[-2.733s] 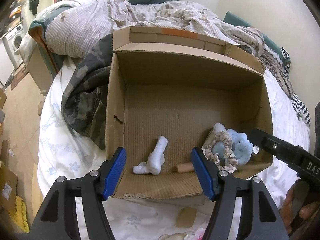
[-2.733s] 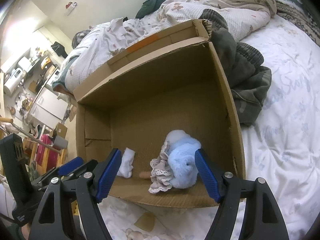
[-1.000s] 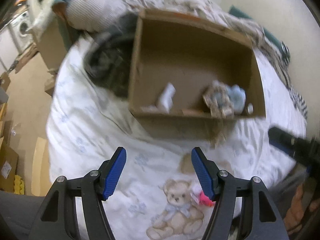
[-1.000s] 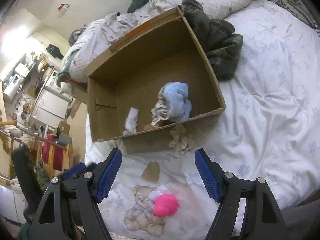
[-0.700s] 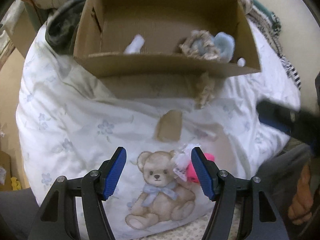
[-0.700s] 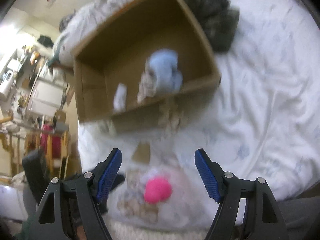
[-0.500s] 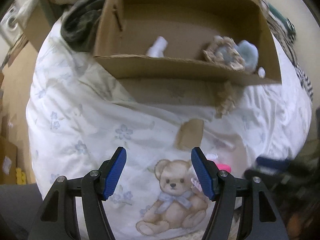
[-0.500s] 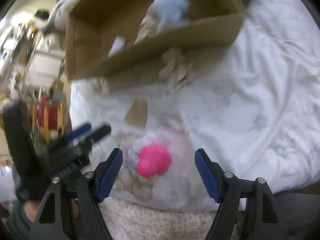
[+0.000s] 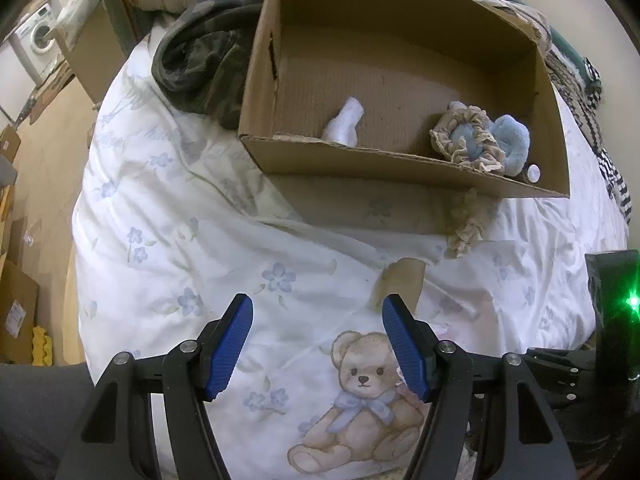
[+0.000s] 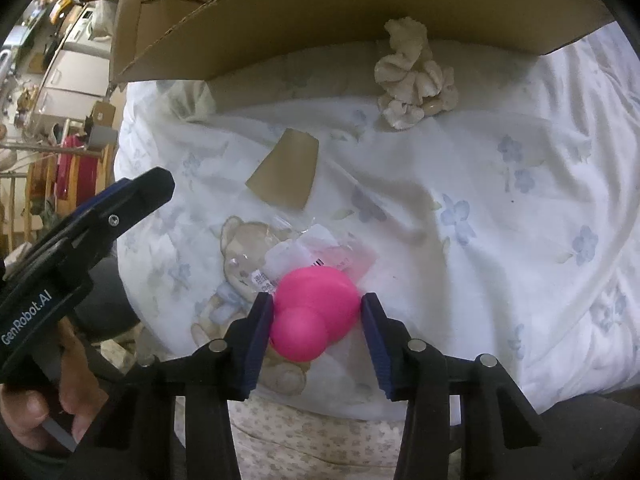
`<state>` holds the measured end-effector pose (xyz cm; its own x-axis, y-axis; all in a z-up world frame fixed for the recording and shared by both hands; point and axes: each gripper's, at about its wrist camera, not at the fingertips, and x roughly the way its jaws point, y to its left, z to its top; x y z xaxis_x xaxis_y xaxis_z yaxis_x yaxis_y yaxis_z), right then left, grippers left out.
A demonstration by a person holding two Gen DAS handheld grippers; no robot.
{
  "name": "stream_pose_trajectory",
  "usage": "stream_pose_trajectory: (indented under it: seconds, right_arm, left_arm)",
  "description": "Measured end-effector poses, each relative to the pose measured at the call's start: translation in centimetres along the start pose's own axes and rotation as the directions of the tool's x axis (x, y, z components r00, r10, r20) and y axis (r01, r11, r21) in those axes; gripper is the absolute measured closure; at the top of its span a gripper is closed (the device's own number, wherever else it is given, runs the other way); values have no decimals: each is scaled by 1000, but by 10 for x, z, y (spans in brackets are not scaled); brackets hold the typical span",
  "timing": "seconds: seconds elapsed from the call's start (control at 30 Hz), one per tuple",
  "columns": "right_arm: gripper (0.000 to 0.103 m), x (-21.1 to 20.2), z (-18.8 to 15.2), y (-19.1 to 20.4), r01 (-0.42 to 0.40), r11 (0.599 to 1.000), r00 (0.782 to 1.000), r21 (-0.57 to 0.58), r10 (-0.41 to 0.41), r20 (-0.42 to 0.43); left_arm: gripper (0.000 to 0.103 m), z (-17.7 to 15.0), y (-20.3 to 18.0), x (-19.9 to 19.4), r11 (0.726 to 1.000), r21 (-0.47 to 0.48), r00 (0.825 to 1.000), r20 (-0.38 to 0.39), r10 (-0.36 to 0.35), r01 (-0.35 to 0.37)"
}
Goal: Organize soft objects
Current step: 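Grasp the pink rubber toy with the right tool while the left tool grasps the plastic bag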
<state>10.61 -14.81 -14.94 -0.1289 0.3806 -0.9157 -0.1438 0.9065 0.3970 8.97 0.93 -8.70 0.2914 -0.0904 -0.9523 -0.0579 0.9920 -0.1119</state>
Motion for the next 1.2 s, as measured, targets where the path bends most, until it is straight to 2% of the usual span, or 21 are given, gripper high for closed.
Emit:
stream_pose_trajectory:
  seconds: [0.17,0.3,0.4,0.57,0.73,0.83,0.9,1.1,1.2]
  right_arm:
    - [56,-31,2,-9,10,999,991,37,-14,130]
    - [56,-65,-2,-31,-10,993,964,114,-21,266]
    - [56,-78,-3,-43,-20,988,948,153,-30,317]
    - [56,-83,-3,-53,-43,981,942,187,-22,335]
    - [56,-80,0,-51,-51,981,941,185,-15,339]
    - [56,-82,-5,-57,-50,982,942,183,-14,334]
    - [56,-83,-4,-56,-43,983,943,177,-18,332]
    - [56,-83,-4,-53,-52,985,942,167,-7,334]
    - [56,-82,-2,-50,-55,985,942,163,-3,335]
  left_arm:
    - [38,-2,-11,7,1000,25,1000,-14,-3,3]
    - [38,-6,-24,18,998,59,999,-50,-16,18]
    - [38,-10,-37,26,994,99,996,-80,-33,41]
    - [39,-20,-64,41,979,174,985,-153,-76,103]
    - [39,-29,-82,58,963,247,975,-214,-55,109]
    - [51,-31,-89,65,954,284,974,-225,-34,98]
    - [67,-31,-90,66,952,287,974,-226,-36,102]
    - [76,-29,-84,60,954,276,975,-214,-59,118]
    - [78,-29,-76,53,958,270,981,-190,-44,95]
